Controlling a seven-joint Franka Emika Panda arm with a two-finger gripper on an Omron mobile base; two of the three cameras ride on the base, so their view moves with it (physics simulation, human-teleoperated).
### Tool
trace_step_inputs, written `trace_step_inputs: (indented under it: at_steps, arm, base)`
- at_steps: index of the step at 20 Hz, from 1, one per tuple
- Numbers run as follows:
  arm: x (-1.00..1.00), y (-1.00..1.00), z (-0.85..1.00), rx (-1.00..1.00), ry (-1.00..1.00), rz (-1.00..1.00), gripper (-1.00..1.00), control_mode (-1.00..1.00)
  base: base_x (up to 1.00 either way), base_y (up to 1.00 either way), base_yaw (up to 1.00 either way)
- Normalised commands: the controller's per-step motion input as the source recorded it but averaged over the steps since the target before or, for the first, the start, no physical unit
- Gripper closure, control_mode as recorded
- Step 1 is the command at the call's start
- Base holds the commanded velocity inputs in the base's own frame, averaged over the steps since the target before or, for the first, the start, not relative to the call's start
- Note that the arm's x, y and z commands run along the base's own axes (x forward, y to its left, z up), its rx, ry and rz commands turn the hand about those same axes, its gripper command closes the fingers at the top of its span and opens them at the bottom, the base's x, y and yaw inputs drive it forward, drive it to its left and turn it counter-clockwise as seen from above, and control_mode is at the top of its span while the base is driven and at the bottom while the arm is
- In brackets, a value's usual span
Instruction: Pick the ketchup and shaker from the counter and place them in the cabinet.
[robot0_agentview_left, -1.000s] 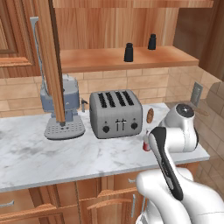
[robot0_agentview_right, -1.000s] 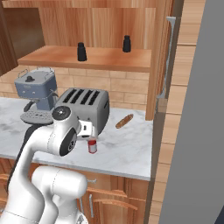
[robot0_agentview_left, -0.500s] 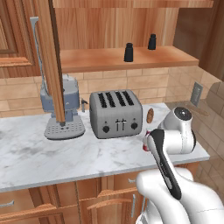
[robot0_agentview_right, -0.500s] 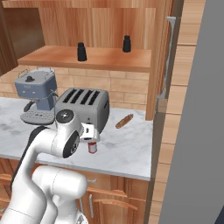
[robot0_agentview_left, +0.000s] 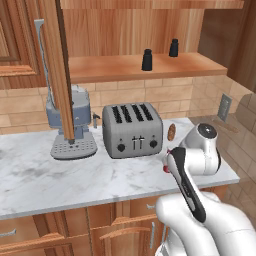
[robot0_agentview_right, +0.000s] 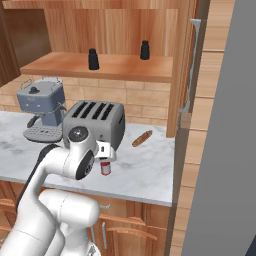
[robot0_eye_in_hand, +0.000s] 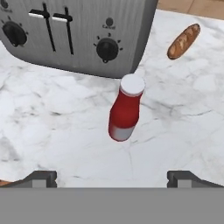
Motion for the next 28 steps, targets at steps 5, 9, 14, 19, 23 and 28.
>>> trace_step_inputs:
  at_steps: [5, 9, 14, 19, 23, 28]
  arm:
    - [0.30, -0.03, -0.07, 0.02, 0.00, 0.00, -1.00, -1.00]
    - [0.16, 0.00, -0.15, 0.02, 0.00, 0.00, -1.00, -1.00]
    - [0.01, 0.00, -0.32, 0.02, 0.00, 0.00, -1.00, -1.00]
    - [0.00, 0.00, -0.27, 0.00, 0.00, 0.00, -1.00, -1.00]
    - [0.01, 0.00, -0.10, 0.00, 0.00, 0.00, -1.00, -1.00]
    - [0.00, 0.00, -0.18, 0.00, 0.00, 0.00, -1.00, -1.00]
  base:
    - [0.00, 0.00, 0.00]
    - [0.00, 0.00, 0.00]
    - [0.00, 0.00, 0.00]
    - [0.00, 0.00, 0.00]
    - [0.00, 0.00, 0.00]
    - [0.00, 0.00, 0.00]
